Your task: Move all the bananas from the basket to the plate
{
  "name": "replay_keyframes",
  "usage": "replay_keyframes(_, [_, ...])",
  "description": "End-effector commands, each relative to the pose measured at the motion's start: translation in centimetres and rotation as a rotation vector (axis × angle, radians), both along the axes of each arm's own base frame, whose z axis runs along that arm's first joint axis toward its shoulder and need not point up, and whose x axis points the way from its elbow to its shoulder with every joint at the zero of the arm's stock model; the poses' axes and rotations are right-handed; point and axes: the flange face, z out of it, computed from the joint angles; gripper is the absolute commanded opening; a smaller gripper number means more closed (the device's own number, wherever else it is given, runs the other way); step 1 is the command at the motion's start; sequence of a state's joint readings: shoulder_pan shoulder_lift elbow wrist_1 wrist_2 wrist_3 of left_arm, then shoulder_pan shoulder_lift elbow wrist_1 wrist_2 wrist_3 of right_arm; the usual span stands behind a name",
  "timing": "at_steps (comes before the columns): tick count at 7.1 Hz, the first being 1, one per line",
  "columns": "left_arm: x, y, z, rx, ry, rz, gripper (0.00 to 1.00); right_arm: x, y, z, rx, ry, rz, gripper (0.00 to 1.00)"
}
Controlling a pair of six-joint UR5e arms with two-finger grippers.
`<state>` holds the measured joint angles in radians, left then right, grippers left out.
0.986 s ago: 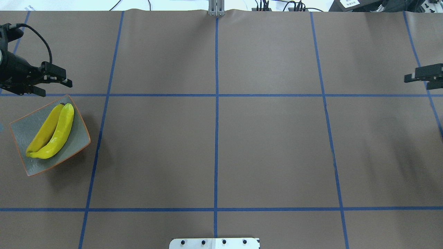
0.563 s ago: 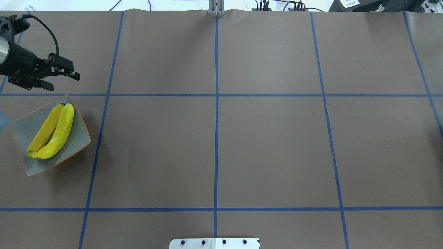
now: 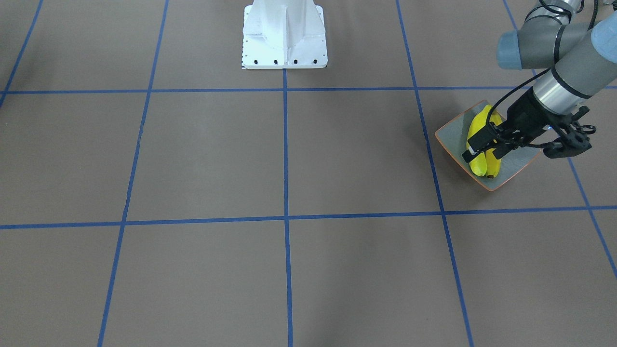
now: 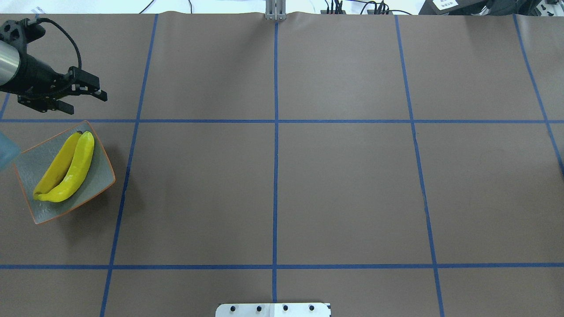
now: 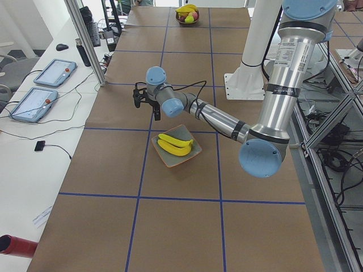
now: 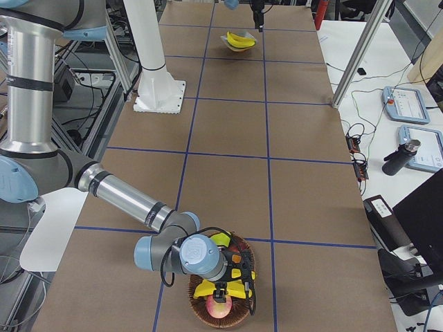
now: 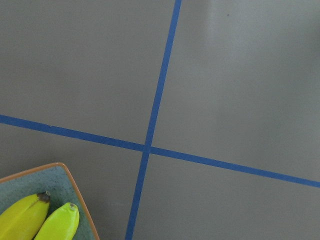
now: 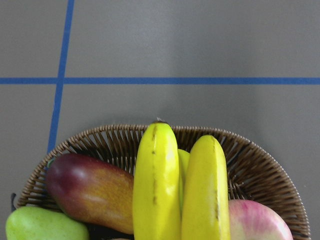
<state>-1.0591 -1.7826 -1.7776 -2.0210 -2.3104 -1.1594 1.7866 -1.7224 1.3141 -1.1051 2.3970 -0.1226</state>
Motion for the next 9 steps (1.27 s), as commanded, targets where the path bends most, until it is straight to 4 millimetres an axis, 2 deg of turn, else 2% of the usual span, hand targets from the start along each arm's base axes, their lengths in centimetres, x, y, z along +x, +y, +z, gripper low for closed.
replay_keyframes(1, [0.1,0.0,0.0,0.002,-0.001,0.0,1.0,0.2,1.2,1.7,-0.038,0.007,-0.018,0.99])
replay_keyframes(2, [0.1,0.0,0.0,0.003,-0.001,0.0,1.0,0.1,1.1,2.3,-0.049,0.003,-0.018,0.99])
replay_keyframes(6, [-0.1,0.2,-0.7,0.013,0.006,-0.001,1.0,-1.8,0.5,2.5,-0.055,-0.003,-0.067,0.98])
replay_keyframes(9, [-0.1,0.2,-0.7,0.013,0.006,-0.001,1.0,-2.1,0.7,3.0,-0.02,0.007,-0.115,0.97])
